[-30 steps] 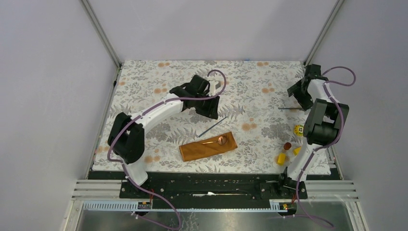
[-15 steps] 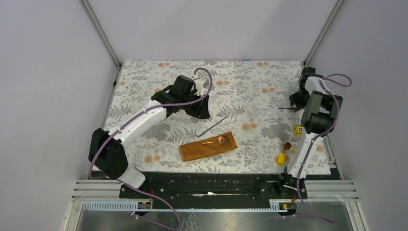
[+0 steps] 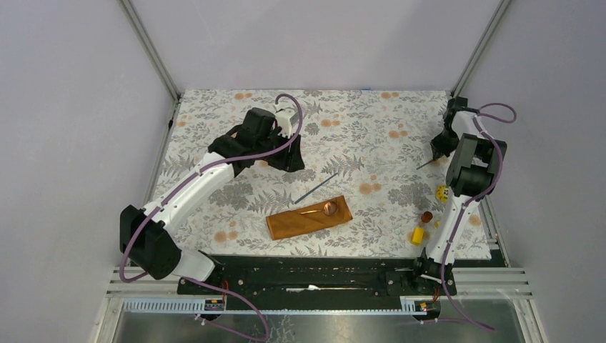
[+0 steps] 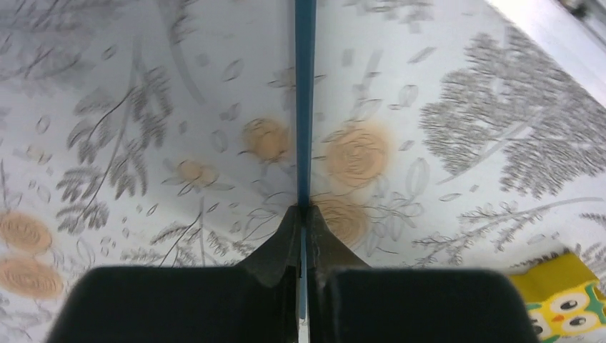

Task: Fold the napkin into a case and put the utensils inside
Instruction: Move the chopsticks to the center of the board.

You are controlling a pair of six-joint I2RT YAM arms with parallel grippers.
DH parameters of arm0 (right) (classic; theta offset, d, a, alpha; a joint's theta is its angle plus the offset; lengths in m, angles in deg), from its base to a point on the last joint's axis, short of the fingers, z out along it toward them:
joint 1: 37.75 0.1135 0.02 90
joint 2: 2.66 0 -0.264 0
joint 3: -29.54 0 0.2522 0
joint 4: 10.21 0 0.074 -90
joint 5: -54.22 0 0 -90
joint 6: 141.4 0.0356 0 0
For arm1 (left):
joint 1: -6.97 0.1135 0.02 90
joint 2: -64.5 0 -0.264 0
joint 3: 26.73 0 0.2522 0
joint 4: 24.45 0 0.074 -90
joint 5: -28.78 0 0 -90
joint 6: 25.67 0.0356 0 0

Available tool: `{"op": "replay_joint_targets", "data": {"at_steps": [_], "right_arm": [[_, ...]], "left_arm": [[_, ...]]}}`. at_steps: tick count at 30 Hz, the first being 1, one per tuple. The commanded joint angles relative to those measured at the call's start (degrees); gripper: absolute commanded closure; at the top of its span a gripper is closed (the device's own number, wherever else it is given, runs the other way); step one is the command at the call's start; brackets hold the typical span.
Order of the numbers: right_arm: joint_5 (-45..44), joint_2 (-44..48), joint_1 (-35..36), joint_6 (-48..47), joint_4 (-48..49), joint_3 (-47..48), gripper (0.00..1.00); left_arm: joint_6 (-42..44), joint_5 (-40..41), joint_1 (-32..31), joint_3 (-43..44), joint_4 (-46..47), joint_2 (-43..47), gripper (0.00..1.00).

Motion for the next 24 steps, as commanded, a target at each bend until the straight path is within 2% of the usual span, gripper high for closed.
{"op": "replay_joint_targets", "data": {"at_steps": [1,7,11,13,16,19,24], "right_arm": [[6.8,-4.9,4.8,-13.1,0.4,0.7,1.00],[12.9,-7.7,15.3,-33.2,-1.8,3.7,1.00],[13.9,-14.2,23.2,-43.5,-9.5,14.5,1.00],[18.0,-18.0,24.7,-48.2,-13.9,20.0,1.00],[16.8,-20.7,26.9,-53.9,-15.6,25.1,1.00],[16.6,-21.1,30.6,-64.5,-15.3,25.6,1.00],[15.3,-19.2,35.9,-81.8,-10.5,18.6,1.00]], "left_arm": [[1.1,0.8,0.7,0.1,0.7,2.3,0.48],[0.7,1.0,1.5,-0.9,1.0,3.1,0.49],[-0.1,0.8,2.3,-1.5,1.1,4.7,0.49],[-0.4,0.7,2.5,-2.1,1.0,5.7,0.49],[-0.9,1.0,2.9,-3.0,0.5,7.1,0.49],[-1.5,1.7,3.1,-4.3,0.5,8.8,0.49],[-1.6,2.0,3.5,-5.2,0.5,10.0,0.49]]}}
